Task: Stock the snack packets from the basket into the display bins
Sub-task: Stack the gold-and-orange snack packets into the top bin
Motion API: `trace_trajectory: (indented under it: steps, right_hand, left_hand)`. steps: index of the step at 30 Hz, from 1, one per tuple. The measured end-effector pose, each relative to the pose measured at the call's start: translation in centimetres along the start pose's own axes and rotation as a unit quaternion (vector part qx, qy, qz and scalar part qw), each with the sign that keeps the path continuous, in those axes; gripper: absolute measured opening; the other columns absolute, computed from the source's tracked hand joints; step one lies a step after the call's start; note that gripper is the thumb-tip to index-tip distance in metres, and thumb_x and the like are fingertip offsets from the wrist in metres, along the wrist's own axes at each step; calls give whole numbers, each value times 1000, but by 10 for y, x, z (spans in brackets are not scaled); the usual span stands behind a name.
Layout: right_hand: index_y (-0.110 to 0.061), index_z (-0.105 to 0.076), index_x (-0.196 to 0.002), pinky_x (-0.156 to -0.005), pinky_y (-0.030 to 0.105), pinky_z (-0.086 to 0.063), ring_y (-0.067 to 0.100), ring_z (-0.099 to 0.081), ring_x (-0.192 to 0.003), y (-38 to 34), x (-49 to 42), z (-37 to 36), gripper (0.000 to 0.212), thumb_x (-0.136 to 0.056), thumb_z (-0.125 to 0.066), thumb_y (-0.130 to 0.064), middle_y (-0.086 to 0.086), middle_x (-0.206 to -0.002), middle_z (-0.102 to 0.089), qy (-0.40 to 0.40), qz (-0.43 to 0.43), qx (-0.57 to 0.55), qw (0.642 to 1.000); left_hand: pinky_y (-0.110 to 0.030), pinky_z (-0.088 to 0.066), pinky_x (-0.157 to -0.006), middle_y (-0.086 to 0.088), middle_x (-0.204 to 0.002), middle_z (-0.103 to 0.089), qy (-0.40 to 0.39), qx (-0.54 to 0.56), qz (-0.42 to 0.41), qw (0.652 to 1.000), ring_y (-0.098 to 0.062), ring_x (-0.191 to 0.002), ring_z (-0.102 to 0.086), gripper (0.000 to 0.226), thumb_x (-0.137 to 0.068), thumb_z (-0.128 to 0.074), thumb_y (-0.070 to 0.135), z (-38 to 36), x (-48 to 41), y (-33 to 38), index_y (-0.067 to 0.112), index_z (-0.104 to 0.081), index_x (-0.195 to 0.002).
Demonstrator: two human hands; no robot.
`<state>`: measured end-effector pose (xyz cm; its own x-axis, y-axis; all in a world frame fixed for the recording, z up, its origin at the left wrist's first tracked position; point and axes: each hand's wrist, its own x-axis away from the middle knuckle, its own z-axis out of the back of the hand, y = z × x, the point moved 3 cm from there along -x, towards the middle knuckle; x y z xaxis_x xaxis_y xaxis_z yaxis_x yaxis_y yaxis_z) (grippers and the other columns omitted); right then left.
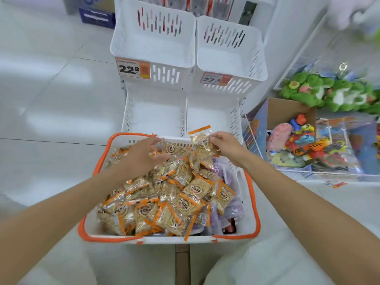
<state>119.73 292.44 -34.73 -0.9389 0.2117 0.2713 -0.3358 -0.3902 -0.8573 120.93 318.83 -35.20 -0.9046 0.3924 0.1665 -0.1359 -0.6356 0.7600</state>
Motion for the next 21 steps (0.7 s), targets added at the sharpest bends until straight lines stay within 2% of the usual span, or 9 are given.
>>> trace_trajectory:
  steps: [2, 4, 6, 9, 11, 14, 16, 19, 21]
  right_hand:
    - [-10, -63, -95, -70, 29, -52, 14, -54, -69, -23, 12, -16, 15, -102, -49, -11, 4, -78, -58, -81, -4, -93, 992]
    - [-12, -65, -101, -76, 29, -54, 14, -62, -77, -36, 18, -33, 14, -102, -51, -14, 3, -86, -65, -144, 0, -129, 981]
    - [-13, -68, -104, -79, 28, -56, 14, -68, -85, -42, 20, -46, 14, -100, -54, -17, 3, -92, -71, -186, 10, -112, 976]
    - [-15, -68, -112, -83, 27, -55, 14, -69, -94, -32, 8, -49, 17, -99, -58, -20, 3, -104, -72, -162, 23, -31, 986]
    - [-15, -62, -123, -87, 28, -50, 14, -64, -100, -12, -3, -44, 27, -98, -59, -23, 2, -115, -67, -117, 34, 105, 987]
    - [-18, -34, -151, -104, 35, -38, 24, -42, -136, 29, -15, -48, 66, -94, -64, -34, 4, -153, -38, -132, -25, 219, 966]
    - [-21, -27, -154, -112, 35, -30, 23, -30, -144, 48, -12, -60, 76, -91, -69, -35, -1, -159, -28, -152, -24, 224, 962]
    - [-22, -43, -147, -113, 35, -30, 24, -36, -141, 62, -9, -70, 54, -96, -60, -32, 0, -155, -37, -120, 24, 261, 958]
    - [-19, -61, -127, -102, 41, -43, 36, -52, -122, 51, -8, -68, 30, -102, -44, -21, 10, -138, -57, -79, 50, 231, 968]
  left_hand:
    - [-20, -42, -85, 5, -146, -43, -30, 128, 39, 991, -15, -129, -46, 81, -84, -67, 51, -5, 0, 18, 22, -32, -151]
    - [-29, -47, -93, 2, -147, -43, -70, 265, 84, 958, -18, -127, -51, 99, -72, -74, 54, -9, -1, 27, 20, -28, -153]
    - [-32, -56, -86, -6, -129, -60, -90, 360, 124, 920, -18, -103, -65, 84, -71, -80, 42, -10, -6, 25, 14, -45, -142]
    - [-30, -56, -76, -4, -80, -62, -61, 339, 159, 925, -18, -74, -57, 21, -88, -72, 25, -6, -16, 7, 11, -62, -97]
    - [-30, -54, -74, -4, -71, -51, -42, 310, 181, 932, -16, -66, -47, 17, -92, -67, 24, -4, -23, -11, 13, -57, -85]
    - [-26, -33, -53, 0, -56, -37, -48, 264, 174, 947, -15, -54, -33, 30, -95, -64, 23, -2, -27, -28, 13, -47, -72]
    - [-28, -28, -50, 1, -55, -30, -51, 229, 165, 958, -14, -50, -29, 30, -94, -64, 28, -3, -29, -38, 7, -50, -77]
    - [-23, -44, -46, 2, -64, -38, -40, 262, 165, 950, -7, -47, -40, 39, -95, -62, 28, -8, -31, -41, -2, -56, -120]
    - [-28, -60, -67, -3, -91, -59, -47, 361, 176, 915, -4, -72, -60, 46, -95, -61, 23, -12, -29, -34, 7, -49, -136]
